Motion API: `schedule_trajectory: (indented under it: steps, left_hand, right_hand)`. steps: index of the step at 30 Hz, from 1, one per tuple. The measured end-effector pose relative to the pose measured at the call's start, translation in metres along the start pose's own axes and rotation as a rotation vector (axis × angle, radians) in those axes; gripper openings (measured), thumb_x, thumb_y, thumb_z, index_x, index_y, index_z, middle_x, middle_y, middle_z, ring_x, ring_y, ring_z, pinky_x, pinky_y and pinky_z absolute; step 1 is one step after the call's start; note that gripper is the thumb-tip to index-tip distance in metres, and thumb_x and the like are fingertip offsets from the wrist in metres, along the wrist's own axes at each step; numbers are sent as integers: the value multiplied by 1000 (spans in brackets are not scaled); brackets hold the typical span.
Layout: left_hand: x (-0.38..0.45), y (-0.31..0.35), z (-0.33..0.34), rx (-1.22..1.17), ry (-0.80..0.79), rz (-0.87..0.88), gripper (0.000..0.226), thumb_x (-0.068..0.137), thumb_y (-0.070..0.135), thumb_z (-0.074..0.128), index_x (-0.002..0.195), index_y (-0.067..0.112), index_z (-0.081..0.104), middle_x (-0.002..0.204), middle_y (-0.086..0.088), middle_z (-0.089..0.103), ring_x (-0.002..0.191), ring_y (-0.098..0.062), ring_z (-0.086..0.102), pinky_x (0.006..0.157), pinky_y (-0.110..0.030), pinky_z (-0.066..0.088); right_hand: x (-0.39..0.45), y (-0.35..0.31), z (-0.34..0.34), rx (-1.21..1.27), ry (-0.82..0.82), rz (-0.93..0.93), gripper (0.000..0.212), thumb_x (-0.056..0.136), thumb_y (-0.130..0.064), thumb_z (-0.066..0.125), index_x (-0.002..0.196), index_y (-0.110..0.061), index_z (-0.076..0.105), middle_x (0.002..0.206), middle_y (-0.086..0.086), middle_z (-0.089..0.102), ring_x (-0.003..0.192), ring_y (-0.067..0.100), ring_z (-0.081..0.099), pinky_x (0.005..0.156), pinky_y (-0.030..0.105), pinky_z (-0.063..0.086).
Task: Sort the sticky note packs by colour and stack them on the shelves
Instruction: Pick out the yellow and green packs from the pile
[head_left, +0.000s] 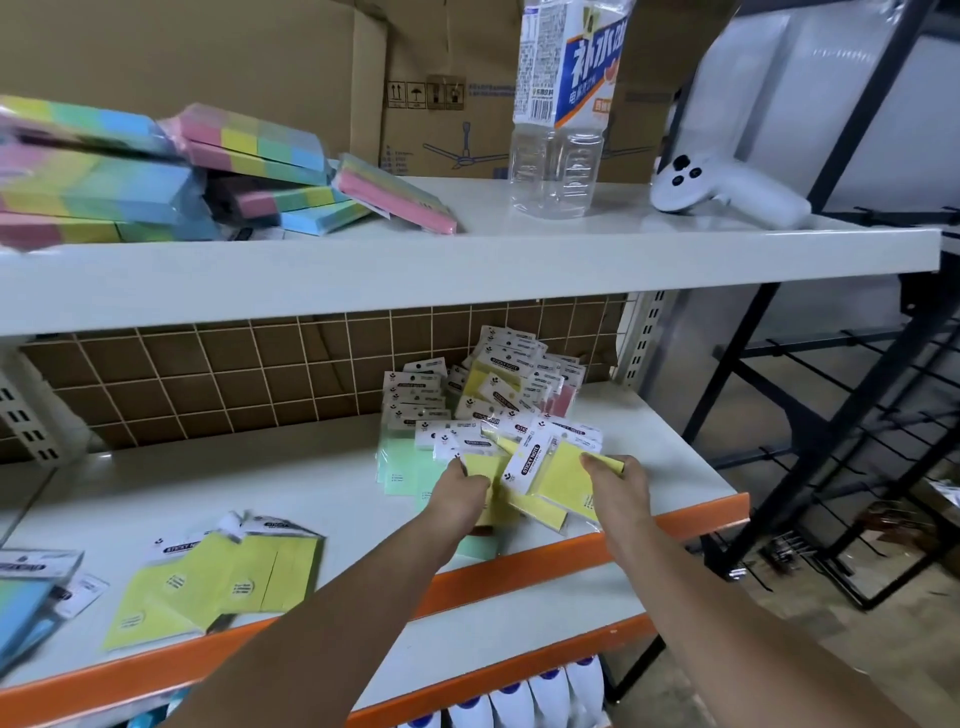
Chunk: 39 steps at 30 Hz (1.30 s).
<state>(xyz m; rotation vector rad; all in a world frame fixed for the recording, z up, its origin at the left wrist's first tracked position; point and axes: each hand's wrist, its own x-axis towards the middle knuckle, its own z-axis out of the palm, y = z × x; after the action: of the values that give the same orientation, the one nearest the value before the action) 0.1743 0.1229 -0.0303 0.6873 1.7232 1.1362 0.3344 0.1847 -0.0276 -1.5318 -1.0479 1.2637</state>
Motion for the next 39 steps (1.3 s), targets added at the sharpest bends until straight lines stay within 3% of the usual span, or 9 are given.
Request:
schedule_trajectory:
  steps: [2, 6, 10, 14, 19, 29, 32, 36, 39]
  left_hand:
    - [0, -2, 3, -34, -26, -15, 16, 89, 9, 50, 105, 12, 51, 86, -5, 52, 74, -21, 48, 89, -42, 52]
    - [-2, -3, 13, -201, -68, -43, 42, 75, 7, 75, 109, 10, 51, 107, -8, 64, 95, -23, 61, 87, -39, 52]
    - [-1, 0, 25, -167, -40, -30, 45, 75, 6, 75, 112, 6, 49, 112, -10, 63, 93, -21, 59, 65, -27, 48]
    - [2, 2, 27, -107, -18, -18, 45, 80, 8, 72, 115, 10, 43, 116, -6, 57, 97, -19, 52, 78, -26, 40]
    - [0, -1, 30, -103, 1, -12, 43, 79, 11, 72, 116, 8, 49, 117, -8, 61, 102, -22, 58, 79, -28, 45]
    - [-20, -3, -19, -231, 22, 16, 30, 78, 14, 72, 100, 15, 51, 110, -10, 65, 102, -28, 63, 89, -44, 53]
    - [-29, -10, -52, -273, 36, 53, 27, 81, 11, 69, 101, 17, 52, 105, -8, 67, 95, -25, 65, 80, -42, 55]
    - [-47, -14, -110, -282, 110, 113, 20, 85, 5, 62, 100, 18, 57, 86, -2, 67, 66, -14, 63, 50, -23, 50]
    - [-58, -23, -156, -253, 225, 106, 23, 82, 5, 63, 102, 15, 58, 91, -6, 68, 68, -16, 63, 50, -22, 47]
  right_hand:
    - [2, 0, 0, 24, -9, 13, 15, 92, -19, 63, 98, -13, 51, 88, 7, 56, 73, 20, 52, 61, 28, 42]
    - [4, -1, 3, 96, -31, 52, 15, 92, -17, 63, 101, -14, 52, 88, 6, 56, 75, 21, 54, 67, 29, 45]
    - [9, -2, 3, 71, -26, 46, 16, 93, -18, 62, 102, -11, 52, 88, 7, 56, 71, 18, 52, 59, 27, 41]
    - [15, -1, 2, 26, -39, 76, 18, 94, -20, 61, 103, -11, 49, 83, 2, 51, 80, 23, 50, 75, 31, 40]
    - [18, 2, 4, -58, -44, 65, 17, 93, -19, 61, 99, -6, 52, 82, 7, 53, 84, 27, 50, 76, 31, 38]
    - [-16, 0, 37, -59, -50, 13, 48, 94, -29, 60, 132, -3, 47, 123, 13, 55, 115, 34, 53, 93, 38, 41]
    - [-37, 1, 58, -49, -65, 10, 43, 94, -29, 59, 129, -7, 49, 123, 12, 56, 111, 32, 53, 94, 40, 41]
    - [-71, -1, 100, -105, -109, 18, 48, 88, -39, 61, 124, -8, 54, 118, 12, 56, 110, 35, 52, 93, 38, 41]
    - [-96, 5, 134, -172, -136, 60, 44, 81, -47, 55, 106, -10, 60, 104, 12, 60, 92, 29, 54, 84, 40, 47]
